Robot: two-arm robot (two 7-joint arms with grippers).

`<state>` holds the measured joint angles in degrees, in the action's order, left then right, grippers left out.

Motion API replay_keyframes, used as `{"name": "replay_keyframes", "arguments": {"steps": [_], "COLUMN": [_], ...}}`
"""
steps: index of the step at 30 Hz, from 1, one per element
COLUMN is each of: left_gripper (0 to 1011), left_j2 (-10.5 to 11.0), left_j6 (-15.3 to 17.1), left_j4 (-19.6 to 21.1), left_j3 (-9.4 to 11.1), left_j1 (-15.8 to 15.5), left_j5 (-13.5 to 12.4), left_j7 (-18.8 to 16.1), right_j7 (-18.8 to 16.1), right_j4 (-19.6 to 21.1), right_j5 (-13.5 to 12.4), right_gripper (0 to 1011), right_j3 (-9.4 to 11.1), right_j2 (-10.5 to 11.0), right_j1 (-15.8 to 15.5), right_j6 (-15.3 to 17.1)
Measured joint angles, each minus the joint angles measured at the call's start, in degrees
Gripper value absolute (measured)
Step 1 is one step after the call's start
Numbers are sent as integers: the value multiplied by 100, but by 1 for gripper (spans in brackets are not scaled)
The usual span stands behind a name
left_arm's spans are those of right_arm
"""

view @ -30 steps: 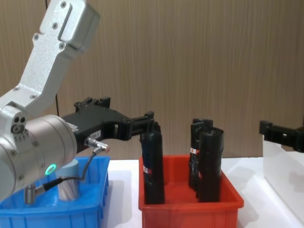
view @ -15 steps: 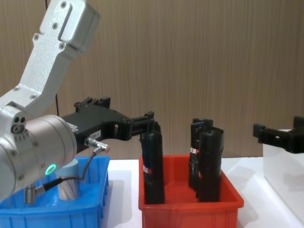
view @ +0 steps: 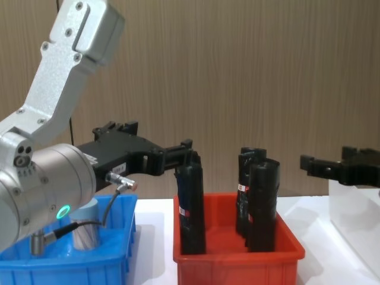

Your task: Pick the cotton swabs from the blue box and place them into the white box.

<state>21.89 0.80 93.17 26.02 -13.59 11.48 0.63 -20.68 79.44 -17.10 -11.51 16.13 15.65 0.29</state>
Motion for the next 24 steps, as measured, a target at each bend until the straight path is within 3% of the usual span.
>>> {"name": "replay_keyframes", "arguments": {"steps": [10, 24], "left_gripper": [1004, 1004], "left_j2": [0, 0], "left_j6": [0, 0], "left_j4": [0, 0], "left_j3": [0, 0], "left_j1": [0, 0], "left_j5": [0, 0], "left_j7": [0, 0], "right_j7": [-766, -1638], "right_j4": [-1191, -2470], "right_j5": [-105, -200], "right_gripper": [1002, 1002], "right_j3": [12, -37], "right_j2": [-192, -395], "right_j1": [838, 1670], "right_j6": [-148, -394]}}
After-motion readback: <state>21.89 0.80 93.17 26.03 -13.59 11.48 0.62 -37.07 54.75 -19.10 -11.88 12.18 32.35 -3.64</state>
